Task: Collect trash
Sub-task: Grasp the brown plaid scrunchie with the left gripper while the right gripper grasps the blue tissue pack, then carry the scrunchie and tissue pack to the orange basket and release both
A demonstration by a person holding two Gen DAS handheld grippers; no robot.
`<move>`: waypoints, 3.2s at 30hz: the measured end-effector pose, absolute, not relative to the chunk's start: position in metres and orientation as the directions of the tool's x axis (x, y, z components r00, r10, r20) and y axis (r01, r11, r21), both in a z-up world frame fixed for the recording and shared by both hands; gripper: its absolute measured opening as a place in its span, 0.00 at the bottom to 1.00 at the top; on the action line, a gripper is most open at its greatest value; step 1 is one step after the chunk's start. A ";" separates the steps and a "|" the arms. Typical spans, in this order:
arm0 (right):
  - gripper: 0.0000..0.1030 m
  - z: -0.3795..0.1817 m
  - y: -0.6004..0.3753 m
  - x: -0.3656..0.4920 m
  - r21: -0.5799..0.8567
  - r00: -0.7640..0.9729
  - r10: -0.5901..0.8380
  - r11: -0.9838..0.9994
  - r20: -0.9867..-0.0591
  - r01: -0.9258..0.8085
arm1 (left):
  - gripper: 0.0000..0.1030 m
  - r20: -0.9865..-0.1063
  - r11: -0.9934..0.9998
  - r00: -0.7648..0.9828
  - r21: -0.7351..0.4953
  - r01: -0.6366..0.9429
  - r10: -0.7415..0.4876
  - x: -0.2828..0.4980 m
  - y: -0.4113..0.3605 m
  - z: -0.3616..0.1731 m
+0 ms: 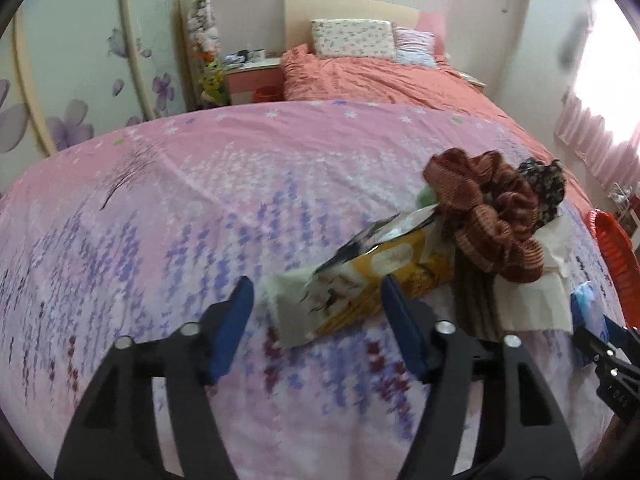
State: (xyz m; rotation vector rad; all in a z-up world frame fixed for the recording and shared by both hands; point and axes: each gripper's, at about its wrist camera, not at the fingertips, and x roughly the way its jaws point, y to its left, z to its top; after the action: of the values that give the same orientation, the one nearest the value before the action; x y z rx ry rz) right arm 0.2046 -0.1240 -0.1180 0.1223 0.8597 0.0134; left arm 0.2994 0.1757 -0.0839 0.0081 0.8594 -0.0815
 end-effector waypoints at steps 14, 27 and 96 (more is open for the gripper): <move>0.53 -0.119 -0.124 0.207 0.103 0.650 0.061 0.994 -0.758 0.027 | 0.10 -0.779 0.972 0.625 0.103 0.210 -0.053 0.338 0.146 -0.103; 0.53 -0.120 -0.126 0.203 0.090 0.650 0.039 0.995 -0.759 0.045 | 0.50 -0.751 0.993 0.655 -0.016 0.116 -0.089 0.285 0.161 -0.080; 0.49 -0.059 -0.166 0.177 0.116 0.772 0.031 0.992 -0.635 0.055 | 0.14 -0.623 0.985 0.765 -0.145 0.094 -0.165 0.271 0.114 -0.008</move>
State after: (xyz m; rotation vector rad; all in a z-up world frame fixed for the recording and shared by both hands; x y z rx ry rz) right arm 0.1769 -0.1658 -0.0587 0.1304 0.6898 -0.0130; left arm 0.2714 0.1135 -0.0079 -0.1077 0.6858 -0.1414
